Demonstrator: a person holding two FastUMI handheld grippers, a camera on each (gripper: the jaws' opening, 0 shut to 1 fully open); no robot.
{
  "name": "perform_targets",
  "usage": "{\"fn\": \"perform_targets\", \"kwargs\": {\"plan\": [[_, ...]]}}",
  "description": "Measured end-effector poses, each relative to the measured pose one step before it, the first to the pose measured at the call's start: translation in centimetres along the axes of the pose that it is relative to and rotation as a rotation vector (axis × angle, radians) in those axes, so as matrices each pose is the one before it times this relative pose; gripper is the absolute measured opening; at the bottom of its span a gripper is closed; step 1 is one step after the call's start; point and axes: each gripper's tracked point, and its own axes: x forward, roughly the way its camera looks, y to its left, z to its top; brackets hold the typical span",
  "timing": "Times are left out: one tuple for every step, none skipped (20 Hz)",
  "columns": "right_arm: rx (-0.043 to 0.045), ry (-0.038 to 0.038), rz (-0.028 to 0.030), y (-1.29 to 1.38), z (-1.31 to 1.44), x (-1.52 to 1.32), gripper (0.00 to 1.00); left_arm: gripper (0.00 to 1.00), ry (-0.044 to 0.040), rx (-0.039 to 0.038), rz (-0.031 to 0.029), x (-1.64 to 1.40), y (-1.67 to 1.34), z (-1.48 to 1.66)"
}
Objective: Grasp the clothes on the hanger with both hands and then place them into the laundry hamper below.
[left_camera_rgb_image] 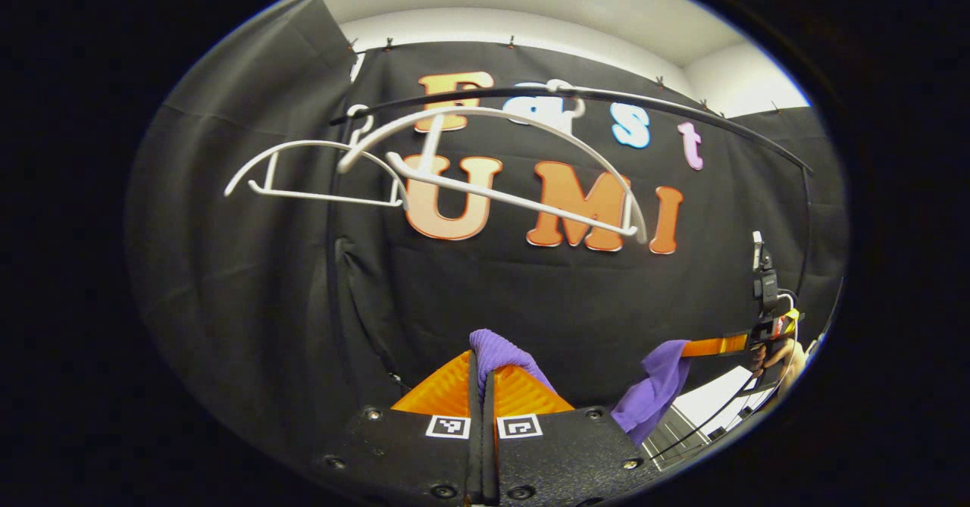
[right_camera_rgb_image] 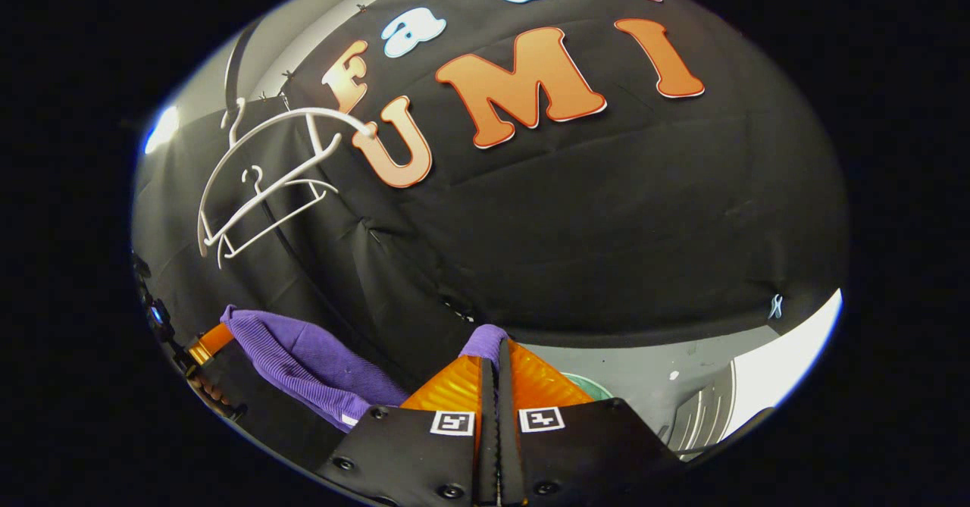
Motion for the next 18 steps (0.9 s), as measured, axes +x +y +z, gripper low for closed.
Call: {"fn": "perform_targets", "kwargs": {"plan": [[0.00342, 0.00728, 0.0008, -0.044, -1.124, 0.061, 0.09, 0.0, 0.00673, 0.00597, -0.0239, 0.437, -1.348, -0.487], [0.001, 0.00761, 0.00358, 0.005, -1.063, 0.208, 0.09, 0.0, 0.01139, 0.00614, -0.02526, 0.509, -1.419, -0.573], [-0.00459, 0.00699, -0.00103, -0.167, -0.916, 0.141, 0.09, 0.0, 0.01292, 0.00223, -0.02283, 0.54, -1.307, -0.863], [-0.00717, 0.00013, -0.0045, -0.224, -0.601, 0.151, 0.09, 0.0, 0.012, -0.00296, -0.02142, 0.727, -1.122, -0.799], [-0.00841, -0.00015, -0.00465, -0.185, -0.702, 0.14, 0.09, 0.0, 0.01041, -0.00477, -0.01973, 0.777, -1.013, -0.864], [-0.0104, -0.00085, -0.00656, -0.247, -0.516, 0.216, 0.09, 0.0, 0.01437, -0.00426, -0.01395, 0.709, -0.806, -0.719], [-0.00823, -0.00534, -0.00627, -0.15, -0.738, 0.141, 0.09, 0.0, 0.01675, -0.0042, -0.0076, 0.53, -0.662, -1.125], [-0.00758, -0.00608, -0.00533, -0.186, -0.466, 0.147, 0.09, 0.0, 0.00613, -0.00839, -0.00279, 0.649, -0.533, -0.895], [-0.00356, -0.00904, -0.00841, -0.341, -0.539, 0.098, 0.09, 0.0, 0.01159, -0.00785, -0.00352, 1.016, -0.097, -0.864], [-0.00644, -0.00422, -0.00821, -0.259, -0.465, 0.078, 0.09, 0.0, 0.01598, -0.00682, -0.0021, 0.823, -0.233, -0.953], [-0.0094, -0.00408, -0.00882, -0.35, -0.747, -0.156, 0.09, 0.0, 0.02358, -0.00364, 0.0007, 0.318, 0.081, -0.761], [-0.00941, -0.00915, -0.01296, -0.393, -0.569, -0.018, 0.09, 0.0, 0.01931, 0.00007, 0.00652, 0.378, 0.191, -0.87], [-0.01121, -0.00581, -0.01218, -0.377, -0.768, -0.198, 0.09, 0.0, 0.00713, -0.0011, 0.00943, 0.409, 0.132, -0.775], [-0.01167, -0.0074, -0.01257, -0.37, -0.812, 0.065, 0.09, 0.0, -0.00195, -0.00587, 0.00622, 0.531, -0.085, -0.709], [-0.0112, -0.00283, -0.00799, -0.236, -1.017, 0.086, 0.09, 0.0, -0.00157, -0.01141, 0.00136, 0.437, -0.464, -1.121], [-0.00696, 0.00371, -0.01292, -0.266, -1.104, 0.127, 0.09, 0.0, 0.00739, -0.01589, 0.00304, 0.302, -0.399, -1.327], [-0.00792, 0.01033, -0.00769, -0.24, -1.377, 0.055, 0.09, 0.0, 0.01372, -0.00965, 0.00058, 0.482, -0.322, -1.669], [-0.00619, 0.01379, -0.01045, -0.26, -1.252, 0.173, 0.09, 0.0, 0.02255, -0.00332, 0.00883, 0.397, -0.096, -1.648]]}}
